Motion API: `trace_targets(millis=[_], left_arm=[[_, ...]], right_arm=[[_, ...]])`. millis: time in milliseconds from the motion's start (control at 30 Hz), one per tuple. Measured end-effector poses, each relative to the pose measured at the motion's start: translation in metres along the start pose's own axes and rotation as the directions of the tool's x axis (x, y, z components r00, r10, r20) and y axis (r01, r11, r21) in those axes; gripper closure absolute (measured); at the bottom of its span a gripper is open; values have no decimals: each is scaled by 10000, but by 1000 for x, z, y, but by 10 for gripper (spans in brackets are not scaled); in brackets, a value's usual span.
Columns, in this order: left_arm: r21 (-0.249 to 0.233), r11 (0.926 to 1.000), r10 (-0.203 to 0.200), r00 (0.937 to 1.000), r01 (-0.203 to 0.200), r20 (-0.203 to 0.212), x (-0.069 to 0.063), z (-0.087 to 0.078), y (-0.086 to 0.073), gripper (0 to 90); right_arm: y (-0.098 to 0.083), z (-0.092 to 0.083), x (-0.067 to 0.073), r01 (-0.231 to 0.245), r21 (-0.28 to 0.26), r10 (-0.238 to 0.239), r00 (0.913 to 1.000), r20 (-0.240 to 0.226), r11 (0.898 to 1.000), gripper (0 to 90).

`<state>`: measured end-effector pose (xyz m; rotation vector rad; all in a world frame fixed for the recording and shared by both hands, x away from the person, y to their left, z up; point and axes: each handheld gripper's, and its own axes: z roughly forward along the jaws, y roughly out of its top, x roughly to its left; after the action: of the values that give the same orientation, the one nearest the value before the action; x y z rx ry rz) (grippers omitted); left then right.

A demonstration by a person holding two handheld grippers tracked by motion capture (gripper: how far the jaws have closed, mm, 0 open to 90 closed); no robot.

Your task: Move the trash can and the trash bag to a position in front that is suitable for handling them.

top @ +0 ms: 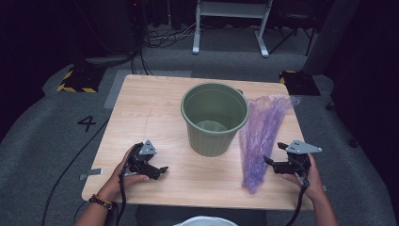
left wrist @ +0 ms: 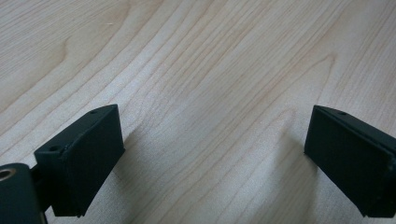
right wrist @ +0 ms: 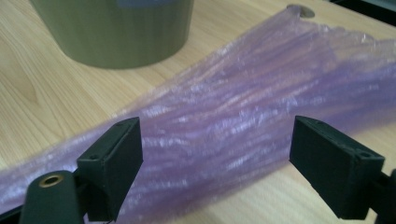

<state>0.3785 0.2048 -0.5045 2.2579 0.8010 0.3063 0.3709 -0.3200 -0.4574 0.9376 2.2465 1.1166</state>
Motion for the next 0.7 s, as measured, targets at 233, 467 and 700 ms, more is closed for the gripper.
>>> trace_targets(millis=[233,467,700], left_arm=[[11,10000,-11,10000,11,-7,0,0,0,45],[-10,10000,-2,10000,2,11,0,-1,-1,45],[-12,10000,-2,10000,2,13,0,-1,-1,45]], right_arm=[[28,11,7,463,-148,-469,9981,-402,9988,160],[53,33,18,774,-338,-804,9917,-1002,9964,163],[69,49,31,1200,-386,-1239,9842,-1266,9920,199]])
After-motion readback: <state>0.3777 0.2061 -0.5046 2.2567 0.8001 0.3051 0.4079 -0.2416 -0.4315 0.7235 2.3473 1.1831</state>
